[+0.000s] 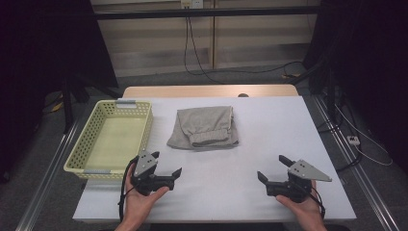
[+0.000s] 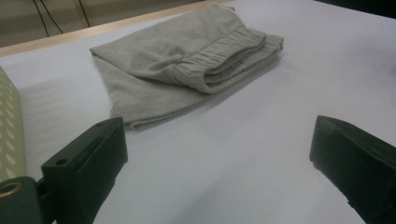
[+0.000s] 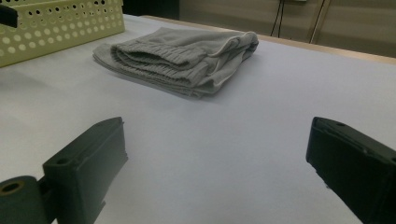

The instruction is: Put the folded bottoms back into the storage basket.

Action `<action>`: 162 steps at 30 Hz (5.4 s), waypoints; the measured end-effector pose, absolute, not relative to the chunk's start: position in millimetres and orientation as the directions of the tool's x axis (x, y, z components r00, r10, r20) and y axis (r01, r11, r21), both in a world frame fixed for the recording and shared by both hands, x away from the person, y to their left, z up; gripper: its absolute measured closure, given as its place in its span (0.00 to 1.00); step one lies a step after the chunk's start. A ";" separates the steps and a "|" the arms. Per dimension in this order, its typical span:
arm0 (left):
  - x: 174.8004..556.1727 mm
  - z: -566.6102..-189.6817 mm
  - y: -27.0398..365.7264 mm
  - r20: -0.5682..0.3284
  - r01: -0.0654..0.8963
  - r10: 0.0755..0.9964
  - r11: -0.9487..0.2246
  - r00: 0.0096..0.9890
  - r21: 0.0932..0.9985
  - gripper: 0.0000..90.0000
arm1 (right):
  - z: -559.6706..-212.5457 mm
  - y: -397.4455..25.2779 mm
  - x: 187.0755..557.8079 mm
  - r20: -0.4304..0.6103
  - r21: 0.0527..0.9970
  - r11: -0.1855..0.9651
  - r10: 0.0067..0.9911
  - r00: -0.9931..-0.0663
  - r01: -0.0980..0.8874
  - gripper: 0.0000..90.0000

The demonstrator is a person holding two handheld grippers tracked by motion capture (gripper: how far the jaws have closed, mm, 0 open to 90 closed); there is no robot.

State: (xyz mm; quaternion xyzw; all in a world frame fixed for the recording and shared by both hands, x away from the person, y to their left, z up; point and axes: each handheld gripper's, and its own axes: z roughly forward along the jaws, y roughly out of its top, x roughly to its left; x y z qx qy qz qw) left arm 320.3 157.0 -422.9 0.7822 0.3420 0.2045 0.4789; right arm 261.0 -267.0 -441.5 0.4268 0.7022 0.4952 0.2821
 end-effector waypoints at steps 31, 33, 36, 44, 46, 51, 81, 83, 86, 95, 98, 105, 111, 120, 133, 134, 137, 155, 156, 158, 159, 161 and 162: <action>357.7 -399.1 141.0 0.023 0.328 0.748 -0.317 0.663 0.890 0.05 | -442.1 -256.5 262.9 0.014 0.931 0.170 0.867 -0.499 0.322 0.04; 360.1 -396.1 138.8 0.026 0.323 0.748 -0.318 0.664 0.892 0.05 | -442.0 -256.5 262.3 0.014 0.931 0.171 0.866 -0.500 0.322 0.04; 364.4 -392.4 133.9 0.027 0.323 0.742 -0.324 0.670 0.889 0.05 | -441.6 -257.0 261.0 0.014 0.932 0.169 0.867 -0.498 0.320 0.04; 378.7 -392.4 125.5 0.019 0.337 0.740 -0.328 0.672 0.883 0.07 | -441.5 -258.5 260.1 0.021 0.931 0.161 0.873 -0.488 0.328 0.03; 385.2 -393.6 125.0 -0.004 0.362 0.740 -0.324 0.672 0.874 0.07 | -441.4 -258.2 259.8 0.019 0.931 0.163 0.872 -0.490 0.328 0.03; 395.4 -392.6 120.5 -0.008 0.376 0.750 -0.323 0.662 0.869 0.07 | -441.6 -258.1 260.1 0.018 0.930 0.167 0.869 -0.494 0.327 0.03; 458.3 -393.9 98.2 0.005 0.457 0.794 -0.355 0.608 0.815 0.09 | -442.5 -256.8 261.0 0.021 0.926 0.174 0.862 -0.506 0.336 0.03; 464.3 -397.4 97.9 -0.011 0.473 0.803 -0.340 0.596 0.813 0.10 | -442.7 -256.3 261.4 0.021 0.925 0.175 0.862 -0.506 0.336 0.03; 472.6 -400.8 95.9 -0.021 0.496 0.811 -0.336 0.584 0.801 0.12 | -442.7 -256.1 261.4 0.023 0.925 0.175 0.861 -0.508 0.337 0.03; 494.6 -413.3 89.0 -0.029 0.542 0.822 -0.348 0.568 0.765 0.14 | -442.9 -256.1 261.6 0.025 0.925 0.176 0.856 -0.516 0.338 0.04; 498.1 -419.8 87.6 -0.047 0.558 0.828 -0.334 0.559 0.759 0.15 | -442.6 -255.9 261.3 0.025 0.925 0.176 0.857 -0.515 0.338 0.04; 505.5 -434.9 85.9 -0.044 0.592 0.840 -0.343 0.541 0.730 0.19 | -442.5 -256.7 261.4 0.025 0.925 0.174 0.859 -0.512 0.336 0.05; 511.4 -442.8 83.1 -0.041 0.611 0.860 -0.326 0.508 0.722 0.21 | -442.9 -256.4 261.3 0.025 0.924 0.176 0.858 -0.514 0.340 0.05; 522.4 -453.5 91.3 -0.026 0.656 0.893 -0.310 0.450 0.688 0.19 | -442.6 -256.7 260.6 0.026 0.923 0.176 0.858 -0.513 0.341 0.05; 522.6 -455.4 95.4 -0.096 0.719 0.898 -0.275 0.429 0.638 0.24 | -442.6 -255.7 260.8 0.032 0.922 0.176 0.852 -0.523 0.344 0.05; 522.1 -454.0 95.6 -0.114 0.727 0.896 -0.268 0.430 0.632 0.27 | -442.6 -255.7 260.9 0.032 0.922 0.176 0.852 -0.522 0.344 0.05; 519.1 -451.6 95.7 -0.166 0.734 0.873 -0.268 0.459 0.624 0.39 | -442.7 -255.6 261.1 0.031 0.922 0.177 0.852 -0.522 0.344 0.05; 509.3 -451.5 81.2 -0.216 0.731 0.839 -0.275 0.499 0.624 0.88 | -443.1 -255.4 261.8 0.029 0.919 0.180 0.857 -0.515 0.351 0.06; 509.1 -451.6 81.3 -0.210 0.726 0.840 -0.276 0.501 0.629 0.88 | -443.1 -255.4 261.8 0.029 0.919 0.180 0.857 -0.515 0.351 0.06; 508.5 -451.5 82.2 -0.208 0.720 0.841 -0.271 0.500 0.638 0.89 | -442.9 -255.9 261.6 0.032 0.920 0.177 0.857 -0.515 0.351 0.06; 508.6 -451.7 83.6 -0.213 0.719 0.840 -0.265 0.500 0.642 0.89 | -442.9 -256.2 261.4 0.034 0.920 0.174 0.857 -0.514 0.352 0.06; 507.8 -451.3 86.7 -0.224 0.713 0.834 -0.257 0.505 0.652 0.89 | -443.0 -256.9 261.5 0.036 0.920 0.173 0.857 -0.514 0.353 0.06; 507.0 -451.0 86.9 -0.227 0.707 0.833 -0.248 0.504 0.662 0.89 | -443.0 -257.1 262.0 0.034 0.919 0.176 0.856 -0.516 0.352 0.06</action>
